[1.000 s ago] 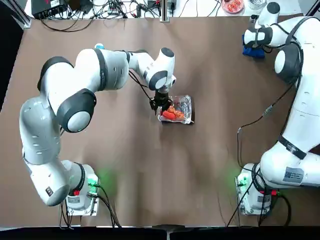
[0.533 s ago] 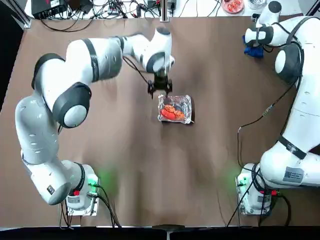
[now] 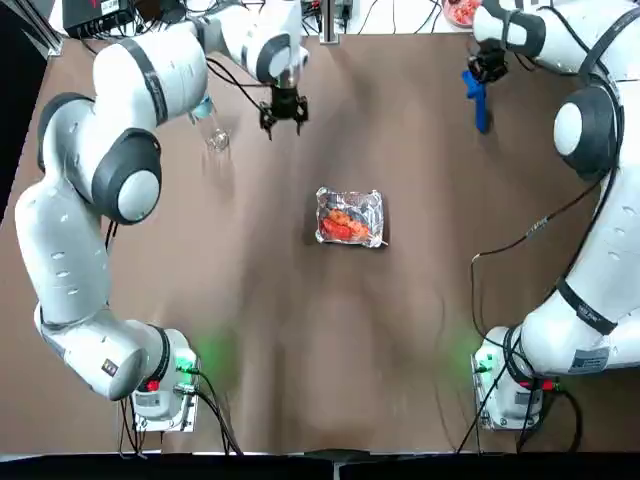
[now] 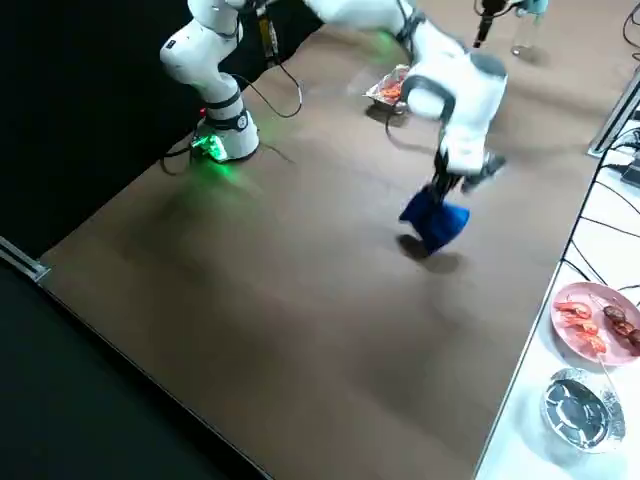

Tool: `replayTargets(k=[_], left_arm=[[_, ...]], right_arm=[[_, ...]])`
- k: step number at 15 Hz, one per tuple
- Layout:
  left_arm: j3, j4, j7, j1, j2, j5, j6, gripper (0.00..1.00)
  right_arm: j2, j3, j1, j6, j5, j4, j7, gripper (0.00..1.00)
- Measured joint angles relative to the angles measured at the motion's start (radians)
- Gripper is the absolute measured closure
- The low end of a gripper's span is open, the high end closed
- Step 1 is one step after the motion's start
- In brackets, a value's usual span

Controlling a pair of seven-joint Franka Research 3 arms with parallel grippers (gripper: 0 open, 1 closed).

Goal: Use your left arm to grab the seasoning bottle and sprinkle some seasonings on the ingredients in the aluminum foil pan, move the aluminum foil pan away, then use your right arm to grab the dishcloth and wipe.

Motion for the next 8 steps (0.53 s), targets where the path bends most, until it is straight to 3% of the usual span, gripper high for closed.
replayTargets(k=[4, 8], left_arm=[[0.007, 0.031, 0.079, 0.127, -0.008, 0.117, -0.015, 0.0], [0.008, 0.045, 0.227, 0.201, -0.054, 0.156, -0.127, 0.01]], right_arm=[[-0.044, 0.042, 0.145, -0.039, 0.069, -0.001, 0.274, 0.92], [-0.037, 0.05, 0.311, -0.016, 0.069, -0.01, 0.487, 0.92]])
